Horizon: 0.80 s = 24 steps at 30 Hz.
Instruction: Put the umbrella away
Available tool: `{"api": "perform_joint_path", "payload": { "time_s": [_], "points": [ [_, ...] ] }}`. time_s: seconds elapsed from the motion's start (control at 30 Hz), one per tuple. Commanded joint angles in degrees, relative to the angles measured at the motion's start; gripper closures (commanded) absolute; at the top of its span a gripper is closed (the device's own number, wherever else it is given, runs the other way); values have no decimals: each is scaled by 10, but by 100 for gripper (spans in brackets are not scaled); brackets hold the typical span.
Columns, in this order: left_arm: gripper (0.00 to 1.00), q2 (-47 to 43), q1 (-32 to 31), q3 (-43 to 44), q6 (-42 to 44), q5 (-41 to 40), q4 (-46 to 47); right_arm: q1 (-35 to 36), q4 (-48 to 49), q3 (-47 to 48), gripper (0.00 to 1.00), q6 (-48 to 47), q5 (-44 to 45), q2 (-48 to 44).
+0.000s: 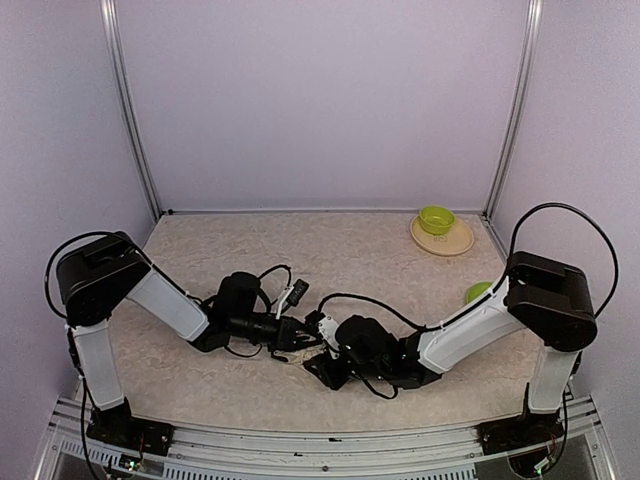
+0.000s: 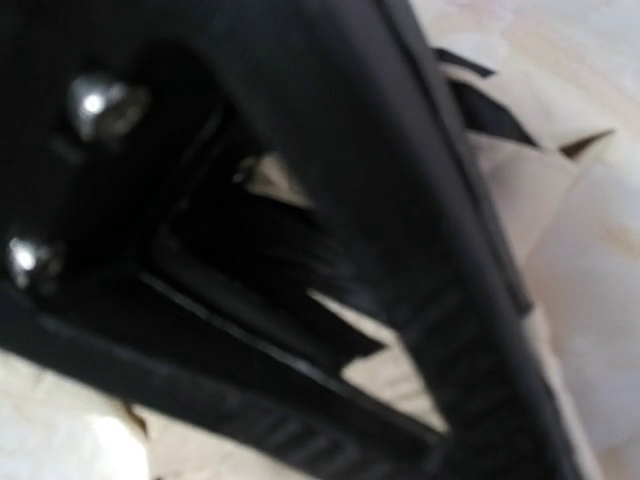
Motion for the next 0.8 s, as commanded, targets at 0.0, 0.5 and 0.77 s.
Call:
{"api": "perform_joint_path", "payload": {
  "time_s": [0.0, 0.5, 0.77],
  "points": [
    [97, 11, 3, -12, 1, -23, -107, 0, -28, -38, 77, 11, -10, 1],
    [36, -62, 66, 92, 38, 27, -89, 0, -2, -98, 94, 4, -120, -21],
    [42, -308, -1, 55, 259, -176, -253, -16, -23, -124, 96, -45, -180, -57]
  ]
}}
